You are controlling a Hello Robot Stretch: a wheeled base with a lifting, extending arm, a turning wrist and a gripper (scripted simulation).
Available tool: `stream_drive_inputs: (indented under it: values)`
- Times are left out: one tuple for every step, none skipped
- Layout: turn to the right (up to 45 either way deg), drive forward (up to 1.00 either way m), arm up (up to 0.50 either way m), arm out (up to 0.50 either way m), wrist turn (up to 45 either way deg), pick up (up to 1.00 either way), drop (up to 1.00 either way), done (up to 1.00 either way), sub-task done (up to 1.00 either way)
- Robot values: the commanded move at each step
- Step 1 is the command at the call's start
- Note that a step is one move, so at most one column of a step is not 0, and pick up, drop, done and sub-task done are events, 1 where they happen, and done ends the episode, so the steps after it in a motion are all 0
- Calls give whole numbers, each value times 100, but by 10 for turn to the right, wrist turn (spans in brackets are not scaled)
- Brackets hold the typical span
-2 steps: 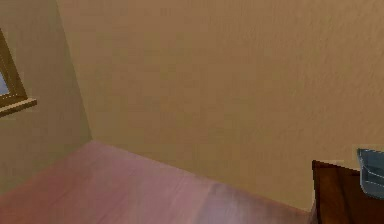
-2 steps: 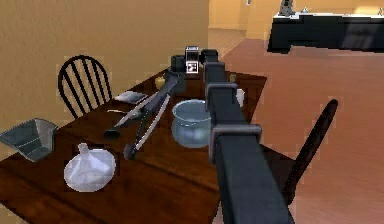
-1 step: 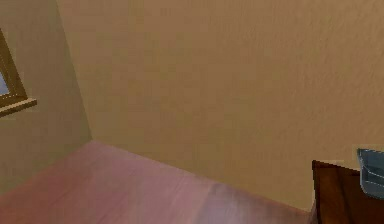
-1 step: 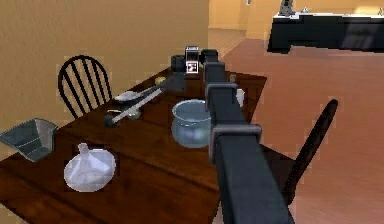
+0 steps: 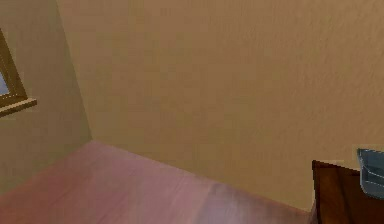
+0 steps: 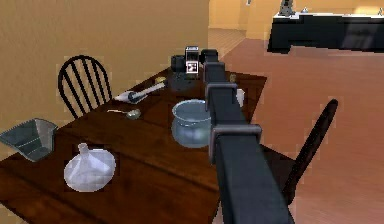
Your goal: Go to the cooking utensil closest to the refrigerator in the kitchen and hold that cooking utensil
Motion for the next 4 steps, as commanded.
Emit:
stream_drive_inputs:
  values:
    - [0,0,0,0,450,0,0,0,0]
    - [0,0,0,0,90,0,0,0,0]
    - [0,0,-18,0,0,0,0,0,0]
    - [0,0,0,0,0,100,0,0,0]
